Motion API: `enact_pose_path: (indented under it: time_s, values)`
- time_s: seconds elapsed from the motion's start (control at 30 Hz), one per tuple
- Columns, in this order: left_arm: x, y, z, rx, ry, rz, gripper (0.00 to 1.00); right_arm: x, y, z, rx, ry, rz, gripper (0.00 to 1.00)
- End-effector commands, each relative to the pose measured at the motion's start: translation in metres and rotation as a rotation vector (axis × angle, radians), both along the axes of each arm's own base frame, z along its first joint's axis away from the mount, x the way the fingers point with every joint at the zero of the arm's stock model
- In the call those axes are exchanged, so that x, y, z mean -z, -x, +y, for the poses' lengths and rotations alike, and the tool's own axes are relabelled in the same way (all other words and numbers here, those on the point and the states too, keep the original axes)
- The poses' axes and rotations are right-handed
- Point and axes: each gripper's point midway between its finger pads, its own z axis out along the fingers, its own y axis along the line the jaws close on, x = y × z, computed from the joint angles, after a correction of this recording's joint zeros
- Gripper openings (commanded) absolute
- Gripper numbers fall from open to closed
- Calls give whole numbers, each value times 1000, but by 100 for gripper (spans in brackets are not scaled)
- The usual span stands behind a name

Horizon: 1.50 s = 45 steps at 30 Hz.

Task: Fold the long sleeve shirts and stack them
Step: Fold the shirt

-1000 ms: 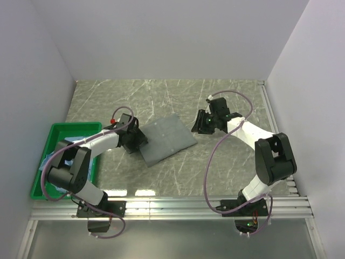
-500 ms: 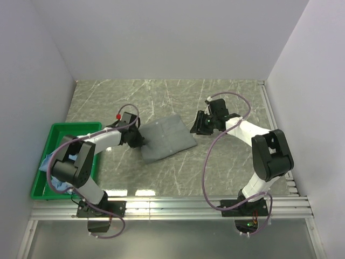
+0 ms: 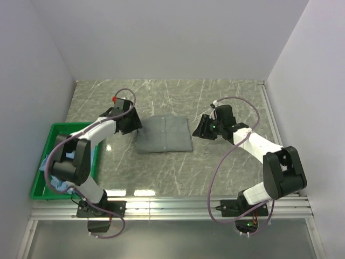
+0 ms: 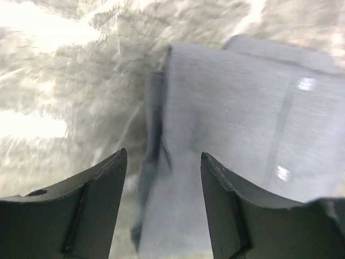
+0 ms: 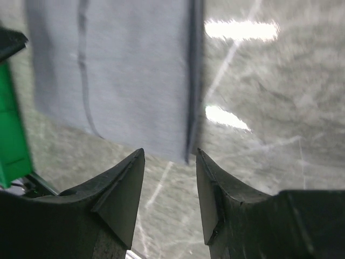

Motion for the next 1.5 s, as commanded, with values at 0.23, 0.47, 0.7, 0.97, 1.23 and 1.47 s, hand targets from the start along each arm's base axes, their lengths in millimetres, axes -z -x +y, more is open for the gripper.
enact_pose_path:
  time_s: [0.23, 0.47, 0.7, 0.97, 1.23, 1.47]
  values:
    - [-60, 12, -14, -49, 187, -137, 51, -46, -37, 31, -4, -196, -103, 48]
    - [-40, -9, -9, -106, 202, -101, 56, -53, -52, 43, -26, -172, -117, 45]
    - [-12, -27, -14, -128, 209, -33, 37, -38, -47, 42, -25, -164, -91, 45]
    - [47, 6, 18, -283, 156, 120, 17, 0, -38, 42, -12, -158, -3, 45]
    - [50, 14, 50, -388, 88, 148, 44, -3, -31, 27, 0, -82, -28, 44]
    - [-12, 5, 62, -335, -4, 3, 87, -49, -31, -3, 56, 48, -150, 49]
